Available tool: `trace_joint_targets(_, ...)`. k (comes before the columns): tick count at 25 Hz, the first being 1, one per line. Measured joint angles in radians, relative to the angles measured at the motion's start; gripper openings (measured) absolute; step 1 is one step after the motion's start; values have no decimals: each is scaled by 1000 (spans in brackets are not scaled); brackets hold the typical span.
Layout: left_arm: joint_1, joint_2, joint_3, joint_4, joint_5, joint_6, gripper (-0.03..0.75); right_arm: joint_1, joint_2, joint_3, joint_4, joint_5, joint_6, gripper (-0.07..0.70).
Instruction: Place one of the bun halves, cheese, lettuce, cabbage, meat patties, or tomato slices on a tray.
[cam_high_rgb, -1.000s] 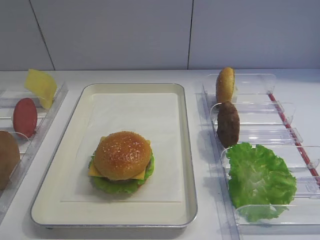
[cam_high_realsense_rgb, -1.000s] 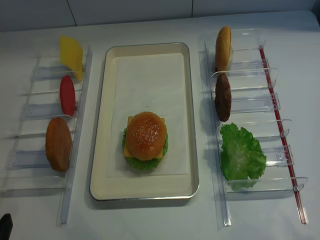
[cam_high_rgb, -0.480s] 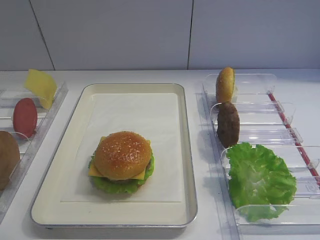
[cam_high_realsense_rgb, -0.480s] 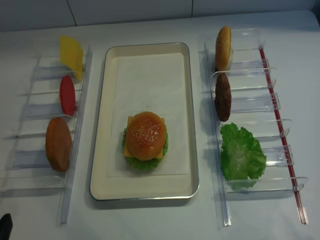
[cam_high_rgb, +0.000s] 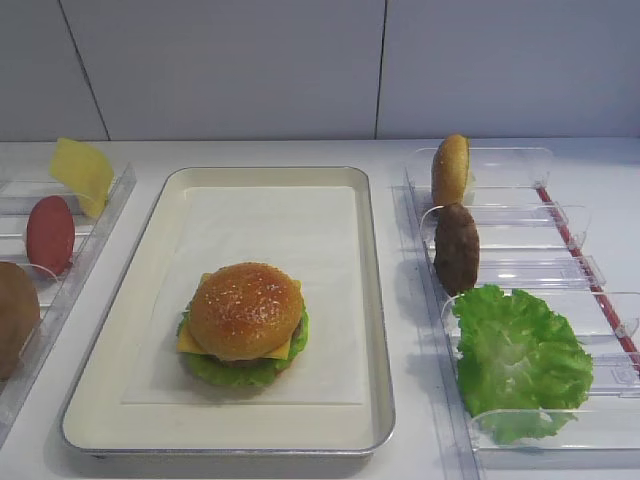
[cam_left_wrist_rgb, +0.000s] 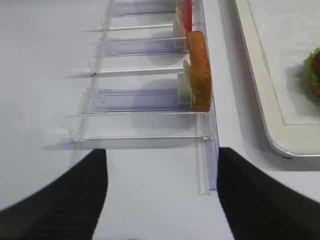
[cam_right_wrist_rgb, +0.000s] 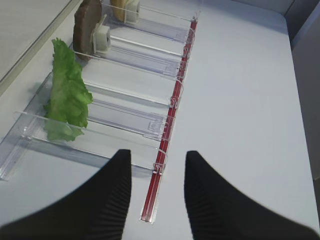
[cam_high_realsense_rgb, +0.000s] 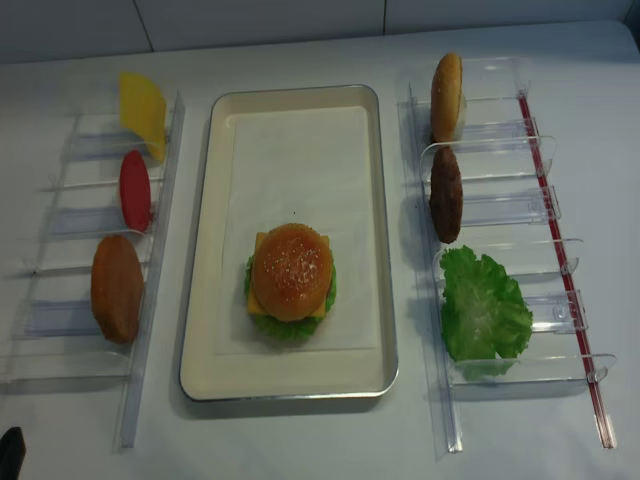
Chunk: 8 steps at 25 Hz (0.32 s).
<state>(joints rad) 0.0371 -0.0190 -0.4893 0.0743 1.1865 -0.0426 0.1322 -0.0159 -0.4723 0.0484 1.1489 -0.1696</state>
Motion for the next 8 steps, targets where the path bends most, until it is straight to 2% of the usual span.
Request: trace_joint_targets(8, 0, 0, 0, 0, 0, 0, 473, 0, 0, 0, 0, 0, 0, 308)
